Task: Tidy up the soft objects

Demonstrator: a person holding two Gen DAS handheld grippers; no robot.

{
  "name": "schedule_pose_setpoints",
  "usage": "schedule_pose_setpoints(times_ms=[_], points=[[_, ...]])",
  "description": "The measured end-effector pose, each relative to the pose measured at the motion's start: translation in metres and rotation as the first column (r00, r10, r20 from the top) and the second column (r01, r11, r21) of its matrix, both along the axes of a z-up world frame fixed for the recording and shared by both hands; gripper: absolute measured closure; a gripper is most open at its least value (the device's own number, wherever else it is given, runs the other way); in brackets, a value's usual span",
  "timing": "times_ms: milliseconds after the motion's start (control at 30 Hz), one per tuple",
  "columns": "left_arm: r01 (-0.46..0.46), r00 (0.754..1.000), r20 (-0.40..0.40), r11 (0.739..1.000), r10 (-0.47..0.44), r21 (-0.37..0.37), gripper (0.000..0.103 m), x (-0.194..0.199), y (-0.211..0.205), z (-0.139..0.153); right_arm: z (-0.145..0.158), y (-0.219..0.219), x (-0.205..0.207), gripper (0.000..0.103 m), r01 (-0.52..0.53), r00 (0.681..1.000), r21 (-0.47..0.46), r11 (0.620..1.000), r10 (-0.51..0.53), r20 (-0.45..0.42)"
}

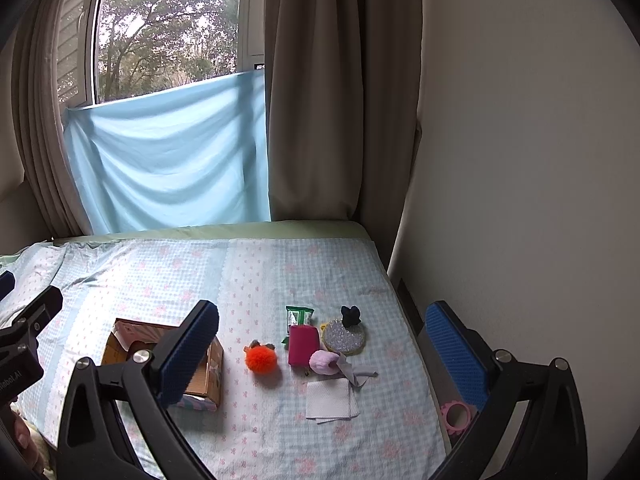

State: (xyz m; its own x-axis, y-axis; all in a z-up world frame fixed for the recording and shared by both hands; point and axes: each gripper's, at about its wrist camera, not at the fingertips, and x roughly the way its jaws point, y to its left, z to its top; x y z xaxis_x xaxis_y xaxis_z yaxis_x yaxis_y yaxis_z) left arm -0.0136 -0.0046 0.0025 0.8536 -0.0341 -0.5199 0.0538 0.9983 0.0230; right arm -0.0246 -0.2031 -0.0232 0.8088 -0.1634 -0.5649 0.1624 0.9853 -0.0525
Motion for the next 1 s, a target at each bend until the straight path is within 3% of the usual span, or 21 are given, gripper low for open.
schedule_pose_setpoints(times_ms=[233,433,633,1000], points=[[0.004,0.999,-0.048,1.000,-0.004,-0.014,0.001,0.021,0.001,-0.010,-0.002,-0.003,0.013,0.000,0.012,1.000,0.005,1.000,-0.012,-0.026],[0.018,0.993,-0.117,1.000,-0.020,-0.020,0.001,0.053,-0.018,-0.050,-0.032,-0.020,0.041,0.000,0.032,0.997,0.013,0.999,-0.031,-0.068],[-0.018,0.978,-0.206,0.999,0.012,-0.028,0.001,0.091,-0.055,-0.112,-0.083,-0.056,0.089,0.000,0.019,0.990,0.040,0.999,-0.013,-0.137],[-0.034,0.937,-0.345,0.999,0.047,0.043,0.001,0.171,-0.129,-0.258,-0.218,-0.128,0.200,0.000,0.031,0.967,0.075,0.997,-0.011,-0.256]])
